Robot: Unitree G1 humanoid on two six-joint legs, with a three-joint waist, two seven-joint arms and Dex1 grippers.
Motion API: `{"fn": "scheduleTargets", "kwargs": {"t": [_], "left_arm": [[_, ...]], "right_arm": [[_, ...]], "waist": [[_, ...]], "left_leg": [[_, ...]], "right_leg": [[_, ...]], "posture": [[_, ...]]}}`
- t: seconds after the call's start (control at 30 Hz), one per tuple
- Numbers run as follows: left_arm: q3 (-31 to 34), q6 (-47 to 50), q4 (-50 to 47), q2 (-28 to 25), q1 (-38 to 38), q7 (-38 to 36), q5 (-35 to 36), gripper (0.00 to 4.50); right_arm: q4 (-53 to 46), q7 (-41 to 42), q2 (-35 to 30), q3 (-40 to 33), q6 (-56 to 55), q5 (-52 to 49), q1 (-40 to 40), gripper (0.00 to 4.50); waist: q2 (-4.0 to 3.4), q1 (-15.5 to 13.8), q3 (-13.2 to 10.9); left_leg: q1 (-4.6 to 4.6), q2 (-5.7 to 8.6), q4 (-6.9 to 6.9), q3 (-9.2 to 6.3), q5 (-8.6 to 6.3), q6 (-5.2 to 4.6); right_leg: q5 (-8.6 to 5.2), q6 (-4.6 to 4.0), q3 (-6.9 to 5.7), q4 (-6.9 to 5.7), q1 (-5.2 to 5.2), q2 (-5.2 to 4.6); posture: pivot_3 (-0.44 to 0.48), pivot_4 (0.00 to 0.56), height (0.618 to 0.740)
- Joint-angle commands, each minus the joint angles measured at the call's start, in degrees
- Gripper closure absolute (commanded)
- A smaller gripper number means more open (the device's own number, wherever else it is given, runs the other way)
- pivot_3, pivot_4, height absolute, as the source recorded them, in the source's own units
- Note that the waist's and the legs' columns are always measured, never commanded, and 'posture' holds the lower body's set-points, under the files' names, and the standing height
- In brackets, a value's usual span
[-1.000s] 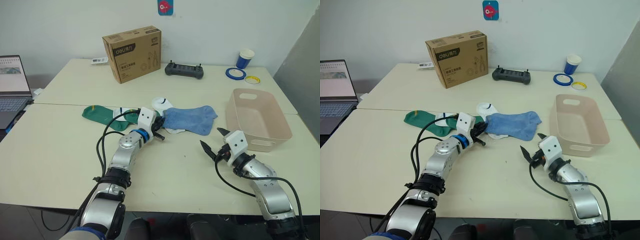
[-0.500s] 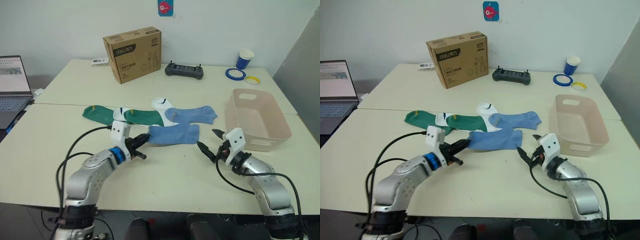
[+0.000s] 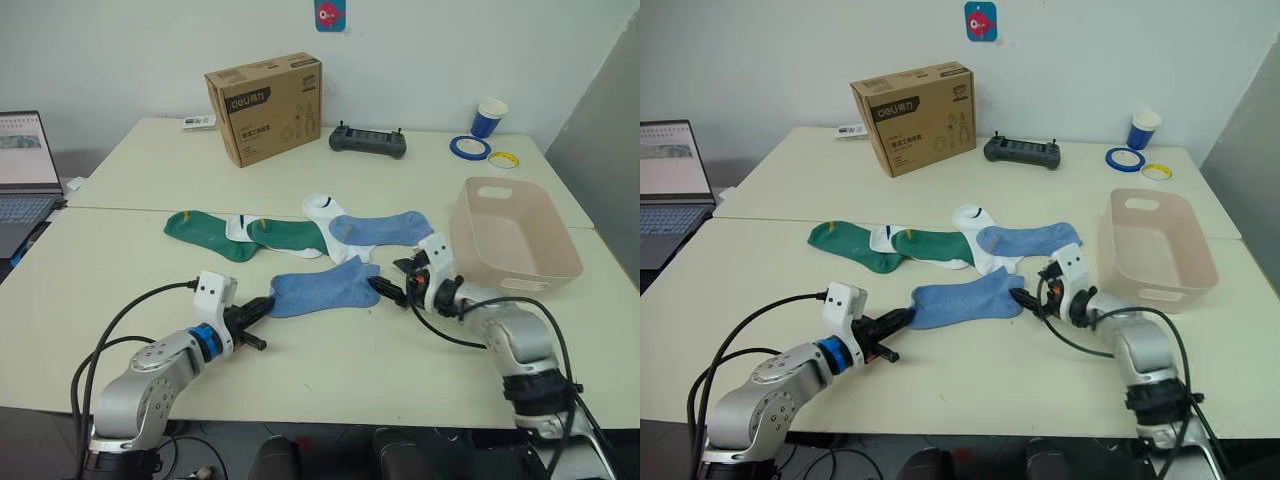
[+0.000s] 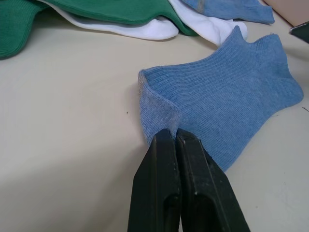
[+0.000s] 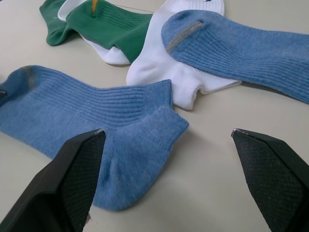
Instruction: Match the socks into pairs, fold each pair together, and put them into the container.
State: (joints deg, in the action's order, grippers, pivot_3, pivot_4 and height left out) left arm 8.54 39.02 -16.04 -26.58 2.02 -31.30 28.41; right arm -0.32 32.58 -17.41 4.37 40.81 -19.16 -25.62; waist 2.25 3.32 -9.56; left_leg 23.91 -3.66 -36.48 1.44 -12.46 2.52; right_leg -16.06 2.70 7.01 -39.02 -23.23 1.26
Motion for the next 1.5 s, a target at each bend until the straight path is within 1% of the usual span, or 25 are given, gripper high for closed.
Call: {"fn": "scheduleTargets", "kwargs": {"t": [0.03,0.07,0.1,0.23,0.43,0.53,0.67,0.83,0.93,1.03,1.13,1.23,1.3,1.4,1.5], "left_arm": [[-0.2,-1.5,-2.4,0.2,-0.2,0.4,-0.3,4.50],[-0.1,-1.7,-2.3,0.2,-0.3,0.5,-0.4,4.50],[-0.2,-1.9,-2.4,0.1,-0.4,0.6,-0.6,4.50],[-0.1,-2.1,-2.6,-0.2,-0.7,0.7,-0.7,4.50],[-0.2,-2.4,-2.5,-0.3,-1.2,0.6,-1.0,4.50],[-0.3,-2.3,-2.6,-0.7,-1.4,0.3,-0.9,4.50],[-0.7,-0.8,-3.2,-1.1,-1.7,-0.4,0.1,4.50],[-1.4,3.4,-5.5,-2.7,-3.1,-0.9,1.5,4.50],[-1.4,9.1,-9.4,-3.9,-5.0,-1.0,4.5,4.50],[-0.8,12.7,-12.3,-5.2,-6.4,-1.3,6.9,4.50],[0.3,15.7,-13.8,-5.2,-7.4,-0.3,9.5,4.50],[1.8,17.9,-13.9,-3.5,-7.3,2.6,11.0,4.50],[3.0,19.3,-14.4,-2.6,-6.8,3.8,13.0,4.50],[8.6,24.9,-15.9,-0.2,-4.3,7.1,21.9,4.50],[11.7,29.6,-16.8,-0.6,-3.8,8.9,28.5,4.50]], "right_arm": [[0.9,2.0,-0.4,1.6,-0.6,0.4,-1.5,0.39],[1.2,2.2,-0.1,1.5,-0.1,-0.2,-1.6,0.56],[1.6,2.1,0.3,1.4,0.3,-0.6,-1.7,0.87],[1.7,1.5,1.8,-0.5,1.8,-2.4,-2.1,2.32],[0.7,1.2,2.4,-2.6,4.4,-4.8,-1.7,4.47],[-2.6,0.8,1.9,-4.5,8.2,-7.3,-0.5,4.47],[-9.8,-0.1,0.3,-6.0,15.0,-11.0,3.1,4.47],[-19.4,-3.9,0.0,-8.9,22.2,-15.1,9.4,4.47],[-25.9,-7.4,0.4,-13.7,27.3,-18.4,14.9,4.47],[-29.5,-9.3,0.3,-16.2,30.1,-20.7,17.1,4.47],[-32.2,-8.8,-0.7,-17.2,32.3,-23.9,18.8,4.47],[-32.9,-9.1,-1.5,-17.5,33.1,-25.2,19.6,4.47],[-33.1,-9.2,-2.1,-17.5,33.3,-25.6,20.2,4.47],[-34.2,-10.0,-1.9,-19.2,34.8,-28.1,20.3,4.47],[-35.9,-10.4,-2.3,-21.4,37.4,-31.8,20.6,4.47]], "waist": [[0.00,0.0,0.0],[0.00,0.0,0.0],[-0.01,0.0,0.0],[-0.01,0.0,0.0],[-0.01,0.1,0.0],[-0.01,0.1,0.0],[-0.01,0.1,0.0],[-0.01,0.1,0.0],[0.00,0.1,0.0],[-0.01,0.2,0.0],[-0.01,0.4,0.0],[0.00,0.7,0.0],[0.01,0.8,0.0],[0.03,0.9,0.0],[0.04,0.9,0.0]], "left_leg": [[0.00,0.00,0.01,0.00,0.00,0.00],[0.00,0.01,0.01,0.00,0.00,0.00],[0.01,0.01,0.01,0.00,0.00,0.00],[0.00,0.01,0.01,0.03,0.00,0.00],[0.00,0.01,0.01,0.03,0.00,0.00],[0.01,0.01,0.01,0.02,0.00,0.00],[0.01,0.00,0.03,0.00,0.00,0.00],[0.03,0.01,0.08,-0.01,-0.01,0.00],[-0.01,0.01,0.10,-0.01,-0.01,0.00],[0.00,0.02,0.12,0.00,-0.01,0.00],[-0.02,0.02,0.12,0.00,-0.01,0.00],[-0.03,0.02,0.12,-0.01,-0.01,0.00],[-0.03,0.03,0.12,0.00,-0.01,0.00],[-0.01,0.04,0.12,0.00,-0.01,0.00],[0.00,0.03,0.12,-0.03,-0.01,0.00]], "right_leg": [[0.00,0.00,0.00,0.00,0.00,0.00],[0.00,0.00,0.00,0.00,0.00,0.00],[0.00,0.00,0.00,0.01,0.00,-0.01],[-0.01,0.01,0.03,0.01,0.00,-0.01],[-0.02,0.03,0.02,0.00,0.00,-0.01],[-0.02,0.03,0.02,0.01,-0.01,-0.01],[-0.03,0.03,0.01,0.01,-0.01,-0.01],[-0.09,0.02,0.01,0.04,-0.02,-0.03],[-0.11,0.00,0.02,0.03,-0.01,-0.03],[-0.14,-0.04,0.02,0.04,-0.03,-0.07],[-0.25,-0.23,0.03,0.04,-0.03,-0.07],[-0.27,-0.27,0.03,0.04,-0.03,-0.07],[-0.28,-0.28,0.04,0.05,-0.03,-0.07],[-0.29,-0.30,0.03,0.06,-0.03,-0.09],[-0.26,-0.24,0.00,0.06,-0.04,-0.08]], "posture": [[0.000,0.150,0.740],[0.000,0.150,0.740],[0.000,0.150,0.740],[0.000,0.150,0.740],[0.000,0.150,0.740],[0.000,0.150,0.740],[0.000,0.150,0.740],[0.000,0.150,0.740],[0.000,0.150,0.740],[0.000,0.150,0.740],[0.000,0.150,0.740],[0.000,0.150,0.740],[0.000,0.150,0.740],[0.000,0.150,0.740],[0.000,0.150,0.740]]}}
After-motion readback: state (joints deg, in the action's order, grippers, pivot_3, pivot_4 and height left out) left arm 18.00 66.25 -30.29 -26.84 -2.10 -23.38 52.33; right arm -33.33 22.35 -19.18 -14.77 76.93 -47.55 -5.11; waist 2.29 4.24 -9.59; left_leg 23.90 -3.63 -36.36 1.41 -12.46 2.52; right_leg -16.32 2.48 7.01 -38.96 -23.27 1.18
